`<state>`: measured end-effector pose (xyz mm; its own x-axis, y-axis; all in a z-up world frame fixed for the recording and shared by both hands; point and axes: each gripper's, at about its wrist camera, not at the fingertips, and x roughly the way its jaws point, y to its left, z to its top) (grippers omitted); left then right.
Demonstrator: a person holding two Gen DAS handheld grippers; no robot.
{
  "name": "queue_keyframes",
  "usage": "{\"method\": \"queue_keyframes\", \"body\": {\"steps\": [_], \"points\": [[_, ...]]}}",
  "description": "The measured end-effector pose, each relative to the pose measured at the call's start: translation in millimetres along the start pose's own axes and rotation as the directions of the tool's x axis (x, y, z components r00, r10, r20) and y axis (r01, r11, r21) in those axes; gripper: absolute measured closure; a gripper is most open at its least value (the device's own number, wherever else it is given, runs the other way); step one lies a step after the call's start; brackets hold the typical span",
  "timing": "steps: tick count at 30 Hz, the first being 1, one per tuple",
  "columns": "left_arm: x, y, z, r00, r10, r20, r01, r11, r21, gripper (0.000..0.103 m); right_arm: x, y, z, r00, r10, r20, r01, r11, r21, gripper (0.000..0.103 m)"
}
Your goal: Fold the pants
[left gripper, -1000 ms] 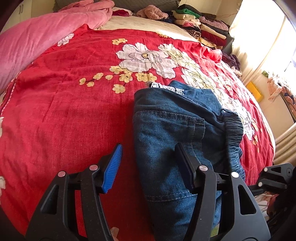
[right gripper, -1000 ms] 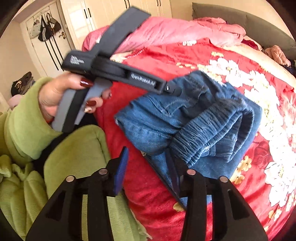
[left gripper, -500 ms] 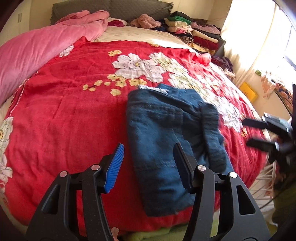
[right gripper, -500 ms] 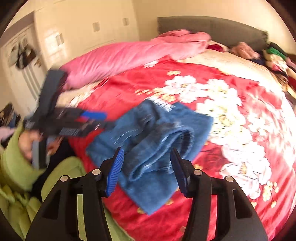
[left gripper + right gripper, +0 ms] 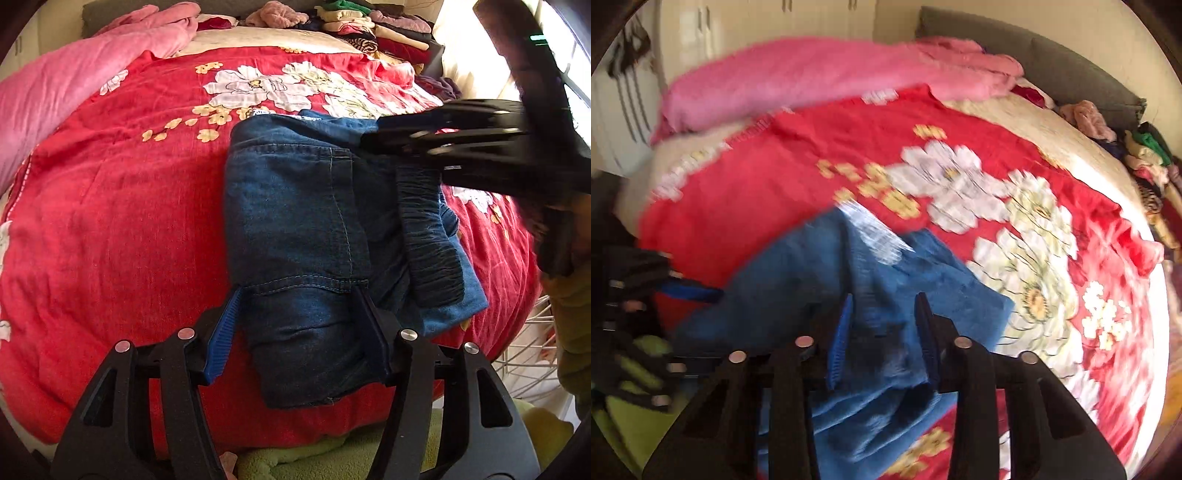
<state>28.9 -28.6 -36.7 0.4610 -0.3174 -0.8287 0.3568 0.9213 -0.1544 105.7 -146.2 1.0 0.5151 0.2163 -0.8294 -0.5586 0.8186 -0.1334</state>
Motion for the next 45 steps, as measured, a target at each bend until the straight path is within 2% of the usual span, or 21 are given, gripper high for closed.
{"method": "queue_keyframes", "body": {"steps": [2, 4, 6, 10, 13, 16, 18, 19, 22, 25, 32, 34, 45], "points": [[0.7, -0.6, -0.3, 1.0, -0.004, 0.0, 0.004, 1.0, 0.001, 0.05, 19.8, -12.5, -2.3, 0.999, -0.01, -0.035, 0.012, 0.999, 0.045, 0.073], [1.7, -0.2, 0.2, 1.0, -0.01, -0.001, 0.01, 1.0, -0.002, 0.05, 30.7, -22.8, -5.7, 0.999, 0.025, -0.043, -0.021, 0.994, 0.106, 0.073], [1.4, 1.5, -0.4, 1.0, -0.014, 0.0, 0.014, 1.0, -0.006, 0.05, 26.9, -23.4, -8.2, 0.999, 0.032, -0.018, -0.029, 0.993, 0.119, 0.073], [-3.9, 1.6, 0.2, 1.0, -0.013, 0.017, 0.014, 1.0, -0.006, 0.049, -7.2, -21.9, -14.3, 0.994, 0.062, 0.087, -0.073, 0.988, 0.138, 0.07], [-13.7, 0.1, 1.1, 0.999, -0.006, 0.043, 0.006, 1.0, -0.004, 0.048, -37.5, -23.4, -18.2, 0.986, 0.053, 0.159, -0.079, 0.984, 0.163, 0.048], [-22.9, -0.6, 2.6, 0.998, -0.001, 0.066, 0.001, 1.0, -0.005, 0.043, -64.9, -27.4, -23.4, 0.974, 0.053, 0.221, -0.096, 0.977, 0.19, 0.04], [-29.7, -0.4, 3.9, 0.997, 0.001, 0.083, 0.0, 1.0, -0.009, 0.041, -80.7, -29.1, -27.9, 0.966, 0.043, 0.255, -0.097, 0.974, 0.205, 0.032], [-33.2, -0.3, 4.6, 0.996, 0.001, 0.092, -0.001, 1.0, -0.009, 0.039, -89.0, -29.8, -30.7, 0.961, 0.036, 0.274, -0.097, 0.972, 0.212, 0.025], [-40.9, 0.0, 7.6, 0.994, 0.008, 0.113, -0.007, 1.0, -0.009, 0.032, -109.1, -31.7, -40.2, 0.951, 0.02, 0.31, -0.095, 0.969, 0.229, 0.024], [-46.9, 0.3, 9.6, 0.991, 0.013, 0.131, -0.011, 1.0, -0.011, 0.026, -122.4, -33.3, -50.4, 0.946, -0.004, 0.324, -0.082, 0.965, 0.25, 0.011], [-54.4, 1.5, 12.2, 0.988, 0.03, 0.155, -0.026, 0.999, -0.027, 0.016, -133.7, -37.6, -69.0, 0.949, -0.041, 0.314, -0.048, 0.961, 0.273, 0.011], [-55.1, 2.2, 12.8, 0.987, 0.04, 0.158, -0.035, 0.999, -0.033, 0.011, -135.0, -39.5, -75.0, 0.949, -0.047, 0.311, -0.047, 0.957, 0.287, 0.011], [-46.8, 5.9, 15.3, 0.987, 0.064, 0.15, -0.058, 0.997, -0.045, 0.01, -117.6, -38.9, -87.0, 0.963, -0.015, 0.271, -0.076, 0.944, 0.322, 0.011]]}}
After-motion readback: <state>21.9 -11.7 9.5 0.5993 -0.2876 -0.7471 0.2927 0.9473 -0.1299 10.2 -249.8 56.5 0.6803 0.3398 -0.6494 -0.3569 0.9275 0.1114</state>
